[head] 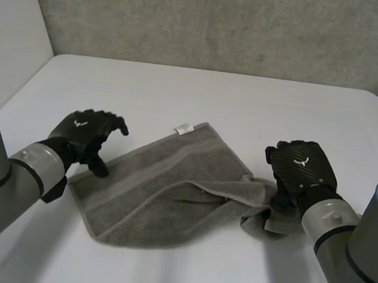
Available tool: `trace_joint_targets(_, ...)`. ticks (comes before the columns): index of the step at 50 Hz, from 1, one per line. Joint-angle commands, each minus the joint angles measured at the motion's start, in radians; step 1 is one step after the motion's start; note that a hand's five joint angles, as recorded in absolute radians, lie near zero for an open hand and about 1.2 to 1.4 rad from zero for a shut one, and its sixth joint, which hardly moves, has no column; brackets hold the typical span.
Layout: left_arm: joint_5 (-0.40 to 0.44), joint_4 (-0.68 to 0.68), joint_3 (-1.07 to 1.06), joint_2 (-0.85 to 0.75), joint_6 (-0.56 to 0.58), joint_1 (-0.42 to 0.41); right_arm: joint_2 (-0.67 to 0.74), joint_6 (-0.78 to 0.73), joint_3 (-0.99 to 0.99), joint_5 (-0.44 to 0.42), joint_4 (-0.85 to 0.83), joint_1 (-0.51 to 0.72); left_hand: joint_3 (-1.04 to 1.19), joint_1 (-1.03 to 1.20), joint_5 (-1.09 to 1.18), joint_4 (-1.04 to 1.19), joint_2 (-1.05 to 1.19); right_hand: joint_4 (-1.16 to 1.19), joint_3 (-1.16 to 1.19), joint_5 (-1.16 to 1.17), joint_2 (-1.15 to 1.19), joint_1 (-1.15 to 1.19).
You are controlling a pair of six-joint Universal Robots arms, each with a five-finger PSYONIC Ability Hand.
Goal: Fold the laundry
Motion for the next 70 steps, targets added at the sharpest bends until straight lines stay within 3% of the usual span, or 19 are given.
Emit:
trace_joint_targets(1,0.060,-0.127,0.003,-0.002,-0.011,0.035,0.008,0.000,0.026,0.034,-0.025,0.048,0.006,0.003,0.009,0.009,0.009,0.024,0.023,0.029,0.017,0.075)
trace_joint_targets(11,0.077,-0.128,-0.009,-0.002,-0.030,0.057,0.022,-0.017,0.083,0.024,-0.121,0.062,-0.006,-0.009,-0.003,-0.003,-0.003,0.077,0.076,0.082,0.069,0.128)
trace_joint_targets(12,0.078,-0.130,-0.011,-0.002,-0.036,0.055,0.028,-0.017,0.086,0.016,-0.143,0.067,-0.008,-0.012,-0.006,-0.006,-0.006,0.368,0.367,0.372,0.360,0.418)
trace_joint_targets(13,0.078,-0.130,-0.011,-0.002,-0.036,0.055,0.028,-0.017,0.086,0.016,-0.143,0.067,-0.008,-0.012,-0.006,-0.006,-0.006,0.371,0.370,0.375,0.363,0.421)
trace_joint_targets(14,0.078,-0.133,-0.012,-0.002,-0.040,0.054,0.031,-0.026,0.081,-0.002,-0.178,0.064,-0.017,-0.020,-0.015,-0.015,-0.014,0.867,0.866,0.871,0.859,0.917)
trace_joint_targets(19,0.078,-0.136,-0.025,0.000,-0.045,0.048,-0.017,-0.036,0.051,-0.022,-0.172,0.052,-0.214,-0.217,-0.211,-0.211,-0.211,0.872,0.871,0.876,0.864,0.922)
trace_joint_targets(25,0.080,-0.136,-0.023,-0.005,-0.047,0.049,-0.178,-0.042,0.000,-0.027,-0.158,0.055,-0.232,-0.235,-0.229,-0.229,-0.229,0.872,0.871,0.876,0.864,0.922)
trace_joint_targets(32,0.083,-0.138,-0.025,-0.031,-0.047,0.040,-0.263,-0.037,-0.086,-0.047,-0.075,0.055,-0.240,-0.244,-0.238,-0.238,-0.238,0.872,0.871,0.876,0.864,0.922)
trace_joint_targets(39,0.186,-0.148,-0.040,-0.034,-0.054,0.037,-0.280,-0.040,-0.135,-0.041,-0.023,0.067,-0.235,-0.238,-0.232,-0.232,-0.232,0.872,0.871,0.876,0.864,0.922)
trace_joint_targets(41,0.242,-0.170,-0.040,-0.034,-0.089,0.037,-0.280,-0.039,-0.136,-0.038,-0.020,0.067,-0.232,-0.235,-0.229,-0.229,-0.229,0.872,0.871,0.876,0.864,0.922)
trace_joint_targets(46,0.287,-0.185,-0.040,-0.040,-0.175,0.028,-0.282,-0.037,-0.146,-0.029,-0.010,0.070,-0.226,-0.229,-0.223,-0.223,-0.223,0.872,0.871,0.876,0.864,0.922)
trace_joint_targets(58,0.271,-0.151,-0.017,-0.080,-0.409,-0.092,-0.269,-0.039,-0.179,0.031,0.018,0.133,-0.199,-0.203,-0.197,-0.197,-0.197,0.872,0.871,0.876,0.864,0.922)
trace_joint_targets(63,0.239,-0.086,0.035,-0.148,-0.531,-0.188,-0.280,-0.037,-0.181,0.036,0.017,0.148,-0.067,-0.071,-0.065,-0.065,-0.065,0.872,0.871,0.876,0.864,0.922)
trace_joint_targets(70,0.238,-0.087,0.098,-0.197,-0.608,-0.280,-0.285,-0.039,-0.189,0.056,0.017,0.148,0.032,0.029,0.035,0.034,0.035,0.872,0.871,0.876,0.864,0.922)
